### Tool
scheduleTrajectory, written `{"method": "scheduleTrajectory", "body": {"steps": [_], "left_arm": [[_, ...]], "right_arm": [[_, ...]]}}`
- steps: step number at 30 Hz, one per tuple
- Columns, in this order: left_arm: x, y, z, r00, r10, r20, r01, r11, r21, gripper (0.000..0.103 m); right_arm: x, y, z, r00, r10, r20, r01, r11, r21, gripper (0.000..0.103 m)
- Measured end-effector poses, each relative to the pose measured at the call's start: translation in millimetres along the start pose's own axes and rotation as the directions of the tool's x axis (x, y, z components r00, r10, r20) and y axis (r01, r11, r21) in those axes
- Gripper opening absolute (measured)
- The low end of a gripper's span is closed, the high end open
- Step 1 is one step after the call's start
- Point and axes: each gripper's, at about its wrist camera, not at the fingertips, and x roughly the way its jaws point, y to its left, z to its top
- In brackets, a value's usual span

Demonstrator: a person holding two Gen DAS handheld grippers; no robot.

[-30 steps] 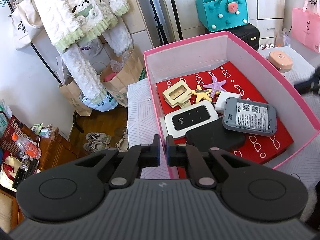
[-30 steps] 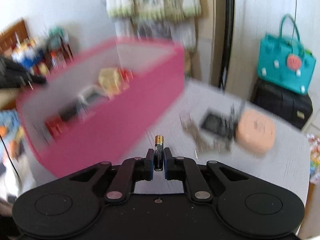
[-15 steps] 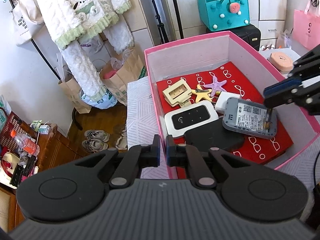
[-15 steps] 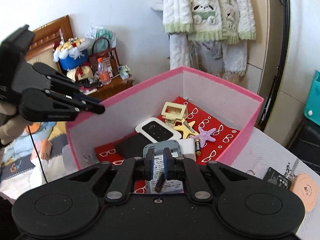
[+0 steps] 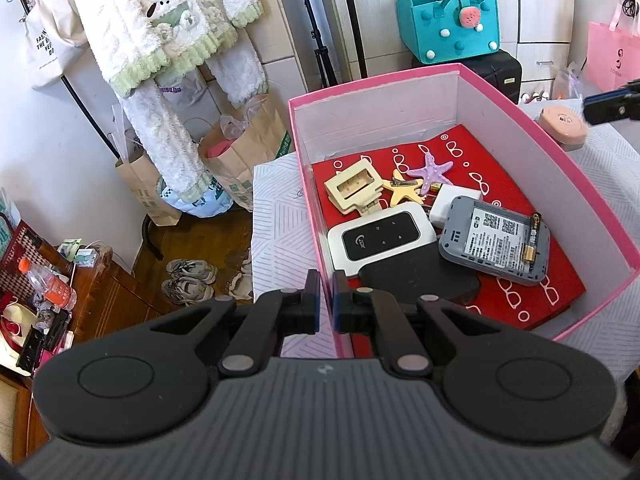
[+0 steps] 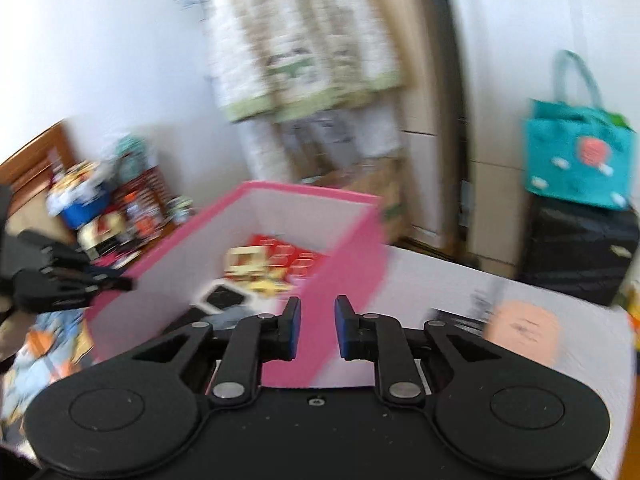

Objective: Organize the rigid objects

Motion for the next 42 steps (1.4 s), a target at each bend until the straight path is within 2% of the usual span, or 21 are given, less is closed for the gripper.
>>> {"method": "scheduleTrajectory", "body": {"steps": [4,6,9,13,21,24,25,27,28,33,37,40,42], "left_arm": [[0.2,0.5,0.5,1.0,0.001,0.0,-0.001,1.0,0.0,0.005],[-0.2,0.6,0.0,1.0,0.0,0.0,0.0,1.0,-0.001,0.006],[0.2,1.1,0.1,1.0,-0.002,0.0,0.002,1.0,-0.006,0.006],[0.8,2.0,2.6,1.0,0.001,-0.005,-0.001,1.0,-0.008,0.006],[1.8,1.3,3.8,1.0,0.005,-0.007,-0.005,1.0,-0.005,0.006],[1.5,0.9,3.4,1.0,0.004,-0.007,-0.004,1.0,-0.004,0.006],[1.5,0.9,3.4,1.0,0.004,-0.007,-0.004,1.0,-0.004,0.006],[1.7,0.6,3.5,1.0,0.008,-0.008,-0.008,1.0,0.0,0.006],[1.7,1.3,3.6,1.0,0.006,-0.008,-0.006,1.0,-0.001,0.006],[1.5,0.9,3.5,1.0,0.004,-0.007,-0.004,1.0,-0.003,0.006],[1.5,0.9,3.7,1.0,0.004,-0.007,-0.004,1.0,-0.005,0.007],[1.5,1.0,3.7,1.0,0.004,-0.007,-0.004,1.0,-0.003,0.007],[1.7,0.8,4.0,1.0,0.002,-0.008,-0.002,1.0,-0.004,0.007]], "right_arm": [[-7.8,-37.6,-11.8,0.997,-0.073,-0.025,0.075,0.993,0.088,0.034],[-4.0,-53.6,-22.2,0.996,-0.059,-0.061,0.066,0.991,0.119,0.045],[15.9,-71.0,-44.8,0.99,-0.017,-0.141,0.038,0.988,0.152,0.048],[38.4,-71.5,-63.6,0.981,-0.064,-0.184,0.082,0.992,0.093,0.055],[61.7,-74.8,-57.6,0.981,-0.154,-0.121,0.147,0.987,-0.067,0.056],[71.6,-79.2,-59.4,0.985,-0.136,-0.105,0.124,0.986,-0.108,0.053],[71.4,-79.9,-60.4,0.989,-0.124,-0.084,0.115,0.988,-0.107,0.048],[68.6,-77.8,-60.2,0.989,-0.13,-0.063,0.122,0.985,-0.122,0.027],[66.5,-77.1,-59.6,0.989,-0.138,-0.06,0.129,0.983,-0.131,0.007],[59.3,-75.5,-61.6,0.993,-0.1,-0.062,0.093,0.99,-0.102,0.007],[63.5,-69.2,-63.8,0.99,-0.12,-0.071,0.111,0.985,-0.13,0.011],[67.2,-69.3,-61.3,0.991,-0.113,-0.068,0.106,0.989,-0.107,0.02],[70.4,-67.7,-60.3,0.991,-0.116,-0.064,0.109,0.988,-0.106,0.021]]}}
